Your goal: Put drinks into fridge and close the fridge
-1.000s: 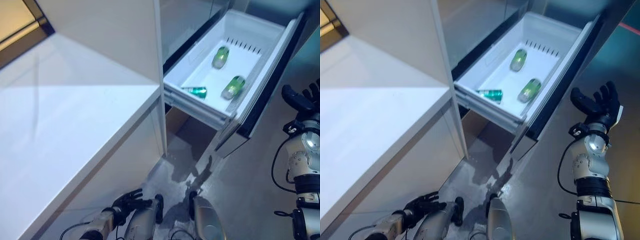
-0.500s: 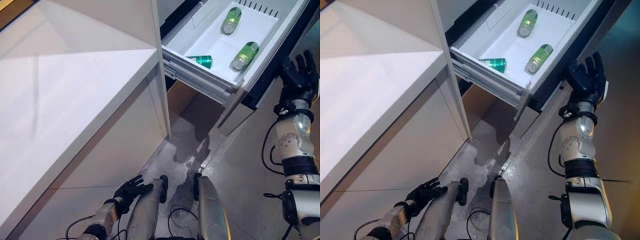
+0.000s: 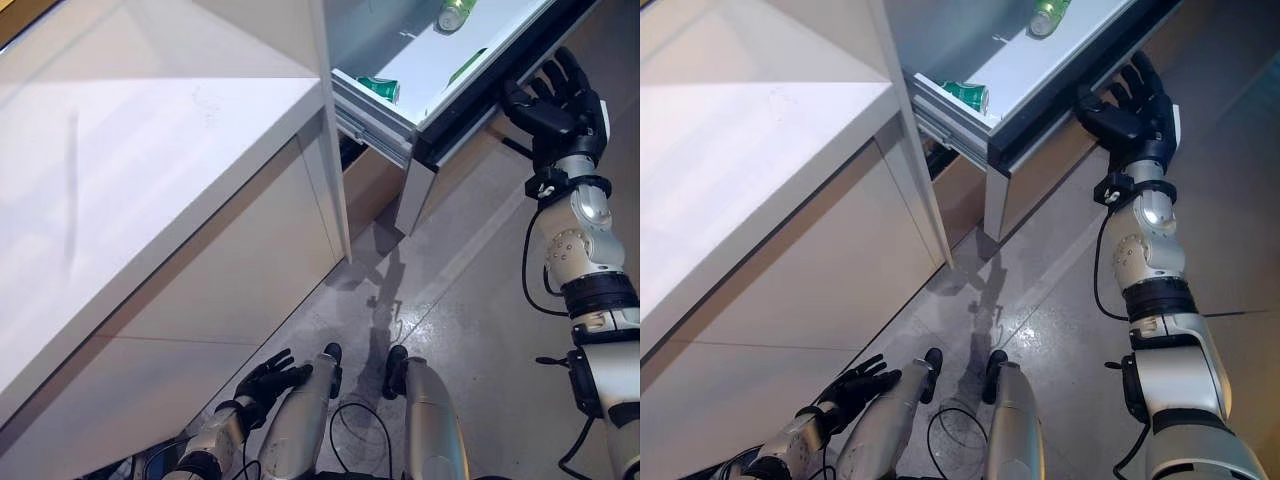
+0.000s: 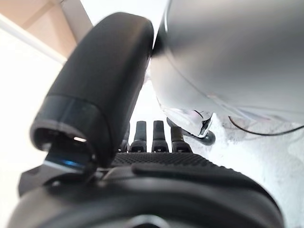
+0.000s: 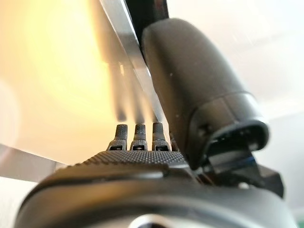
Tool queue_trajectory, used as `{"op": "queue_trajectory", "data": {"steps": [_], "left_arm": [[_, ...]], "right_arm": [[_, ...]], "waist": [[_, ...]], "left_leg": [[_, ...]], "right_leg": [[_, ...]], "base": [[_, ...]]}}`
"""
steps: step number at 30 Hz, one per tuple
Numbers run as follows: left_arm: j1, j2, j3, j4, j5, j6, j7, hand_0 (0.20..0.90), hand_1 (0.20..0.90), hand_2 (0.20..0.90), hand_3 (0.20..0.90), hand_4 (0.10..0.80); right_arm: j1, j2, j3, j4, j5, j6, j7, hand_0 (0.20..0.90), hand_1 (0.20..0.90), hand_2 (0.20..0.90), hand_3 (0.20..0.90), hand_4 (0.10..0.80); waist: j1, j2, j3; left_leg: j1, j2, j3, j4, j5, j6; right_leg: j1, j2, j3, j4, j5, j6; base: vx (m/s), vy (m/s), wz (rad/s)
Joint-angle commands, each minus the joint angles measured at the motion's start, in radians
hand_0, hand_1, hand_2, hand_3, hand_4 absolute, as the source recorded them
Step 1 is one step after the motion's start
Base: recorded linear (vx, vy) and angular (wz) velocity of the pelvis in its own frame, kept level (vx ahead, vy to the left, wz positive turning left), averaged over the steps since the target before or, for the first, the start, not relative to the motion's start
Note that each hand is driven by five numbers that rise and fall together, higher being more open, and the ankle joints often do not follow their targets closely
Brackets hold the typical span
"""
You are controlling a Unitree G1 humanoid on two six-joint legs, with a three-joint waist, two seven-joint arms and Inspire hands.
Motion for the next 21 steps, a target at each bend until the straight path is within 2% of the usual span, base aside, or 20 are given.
{"op": "queue_trajectory", "data": {"steps": [1, 6, 14, 17, 18, 21], "left_arm": [[0.074, 0.095, -0.036, -0.027, 0.015, -0.017, -0.007, 0.900, 0.900, 0.900, 0.900, 0.800], [0.086, 0.106, -0.037, -0.009, 0.064, -0.004, -0.011, 0.900, 0.900, 0.900, 0.900, 0.800], [0.100, 0.116, -0.050, 0.012, 0.111, 0.003, -0.034, 0.900, 0.900, 0.900, 0.900, 0.800], [0.108, 0.121, -0.052, 0.021, 0.134, 0.002, -0.043, 0.900, 0.900, 0.900, 0.900, 0.800], [0.111, 0.122, -0.051, 0.027, 0.150, 0.001, -0.049, 0.900, 0.900, 0.900, 0.900, 0.800], [0.121, 0.122, -0.038, 0.035, 0.170, 0.008, -0.051, 0.900, 0.900, 0.900, 0.900, 0.800]], "right_arm": [[-0.245, 0.008, 0.088, -0.055, -0.033, -0.049, 0.158, 0.900, 0.900, 0.900, 0.900, 0.800], [-0.281, 0.021, 0.126, -0.011, -0.077, -0.031, 0.148, 0.900, 0.900, 0.900, 0.900, 0.800], [-0.289, 0.032, 0.140, 0.023, -0.096, -0.020, 0.118, 0.900, 0.900, 0.900, 0.900, 0.800], [-0.265, 0.027, 0.123, 0.022, -0.105, -0.048, 0.072, 0.900, 0.900, 0.900, 0.900, 0.800], [-0.240, 0.026, 0.108, 0.007, -0.146, -0.082, 0.039, 0.900, 0.900, 0.900, 0.900, 0.800], [-0.156, 0.018, 0.089, -0.096, -0.242, -0.108, -0.028, 0.900, 0.900, 0.900, 0.900, 0.800]], "waist": [[0.097, -0.039, -0.046], [0.133, -0.047, -0.061], [0.147, -0.060, -0.089], [0.139, -0.070, -0.101], [0.130, -0.078, -0.108], [0.097, -0.099, -0.133]], "left_leg": [[0.057, -0.030, 0.058, -0.018, -0.003, 0.085], [0.102, -0.037, 0.026, -0.043, -0.005, 0.085], [0.172, -0.037, 0.010, -0.096, -0.006, 0.084], [0.202, -0.028, 0.016, -0.122, -0.007, 0.084], [0.218, -0.023, 0.021, -0.137, -0.005, 0.085], [0.256, -0.009, 0.036, -0.193, 0.012, 0.083]], "right_leg": [[0.088, 0.005, 0.050, 0.013, -0.007, -0.004], [0.157, -0.018, 0.020, -0.021, -0.007, 0.001], [0.245, -0.029, 0.011, -0.102, 0.013, 0.017], [0.275, -0.028, 0.019, -0.145, 0.028, 0.027], [0.290, -0.024, 0.025, -0.172, 0.039, 0.032], [0.318, -0.009, 0.049, -0.251, 0.076, 0.047]], "base": [[0.087, -0.034, 0.41], [0.125, -0.028, 0.27], [0.114, -0.004, 0.19], [0.074, -0.023, 0.04], [0.057, -0.034, 0.01], [0.045, -0.043, -0.07]]}}
